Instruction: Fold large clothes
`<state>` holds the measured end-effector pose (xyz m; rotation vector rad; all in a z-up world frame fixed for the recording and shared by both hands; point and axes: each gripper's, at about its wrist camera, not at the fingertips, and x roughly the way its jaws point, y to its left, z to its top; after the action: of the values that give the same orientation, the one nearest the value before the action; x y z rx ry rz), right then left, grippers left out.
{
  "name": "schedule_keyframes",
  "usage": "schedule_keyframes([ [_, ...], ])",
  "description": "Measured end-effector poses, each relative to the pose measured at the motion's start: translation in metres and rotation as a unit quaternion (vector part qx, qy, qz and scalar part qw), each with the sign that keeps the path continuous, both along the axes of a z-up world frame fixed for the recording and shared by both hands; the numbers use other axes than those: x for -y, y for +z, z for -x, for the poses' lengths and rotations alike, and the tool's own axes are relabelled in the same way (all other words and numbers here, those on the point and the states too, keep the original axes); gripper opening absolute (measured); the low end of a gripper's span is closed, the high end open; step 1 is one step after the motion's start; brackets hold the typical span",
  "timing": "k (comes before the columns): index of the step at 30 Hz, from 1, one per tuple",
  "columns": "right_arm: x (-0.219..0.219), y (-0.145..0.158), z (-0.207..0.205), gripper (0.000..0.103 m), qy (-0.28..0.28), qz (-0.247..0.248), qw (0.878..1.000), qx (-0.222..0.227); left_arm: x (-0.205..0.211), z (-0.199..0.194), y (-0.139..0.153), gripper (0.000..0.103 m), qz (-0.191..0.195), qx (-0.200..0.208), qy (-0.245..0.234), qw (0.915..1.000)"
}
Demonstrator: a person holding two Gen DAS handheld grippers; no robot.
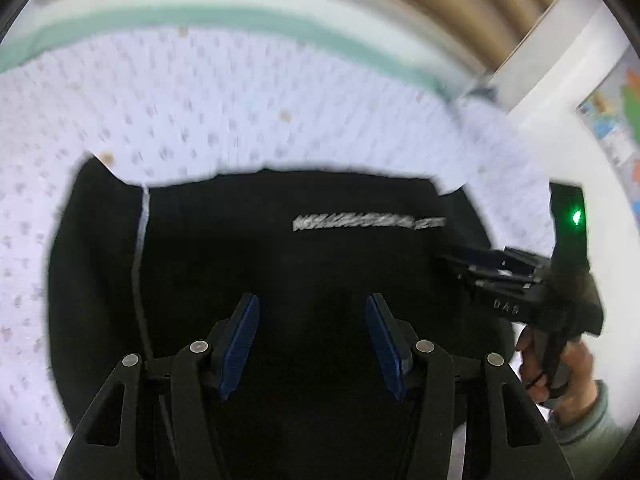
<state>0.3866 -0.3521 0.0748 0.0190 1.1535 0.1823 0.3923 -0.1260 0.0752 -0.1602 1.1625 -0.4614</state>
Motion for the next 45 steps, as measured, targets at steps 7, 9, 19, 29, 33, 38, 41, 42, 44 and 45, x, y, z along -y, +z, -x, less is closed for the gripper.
schedule_keyframes([
  [7,-0.006,-0.046,-0.008,0.057,0.018,0.003,1.0,-0.008,-0.001,-0.011,-0.053,0.058,-0.028,-0.026,0.0,0.9993],
  [9,-0.006,-0.045,-0.006,0.057,0.017,0.003,1.0,-0.002,-0.004,-0.008,-0.047,0.058,-0.023,-0.019,-0.002,0.9996],
  [19,0.062,0.003,0.064,0.061,-0.02,-0.055,0.997,0.043,-0.076,0.043,0.032,0.058,0.001,0.026,0.034,0.9991],
  [29,0.167,0.009,0.092,0.077,-0.111,-0.064,0.991,0.041,-0.192,0.065,0.018,0.074,0.056,-0.026,0.167,0.984],
  [33,0.196,-0.013,0.082,0.077,-0.125,-0.103,0.987,0.013,-0.185,0.053,-0.008,0.074,0.071,-0.051,0.181,0.9795],
  [38,0.184,-0.048,0.058,0.078,-0.113,-0.127,0.985,-0.038,-0.194,0.055,-0.027,0.074,0.102,-0.075,0.167,0.9777],
  [41,0.181,-0.052,0.05,0.082,-0.112,-0.125,0.985,-0.042,-0.199,0.053,-0.041,0.074,0.118,-0.088,0.167,0.9749],
  [42,0.18,-0.054,0.05,0.084,-0.111,-0.12,0.986,-0.044,-0.195,0.052,-0.044,0.074,0.109,-0.091,0.162,0.9766],
  [44,0.175,-0.062,0.046,0.09,-0.103,-0.113,0.987,-0.05,-0.177,0.051,-0.045,0.074,0.082,-0.088,0.132,0.9839],
  [45,0.173,-0.068,0.044,0.095,-0.102,-0.112,0.987,-0.057,-0.163,0.052,-0.046,0.074,0.079,-0.088,0.104,0.9876],
])
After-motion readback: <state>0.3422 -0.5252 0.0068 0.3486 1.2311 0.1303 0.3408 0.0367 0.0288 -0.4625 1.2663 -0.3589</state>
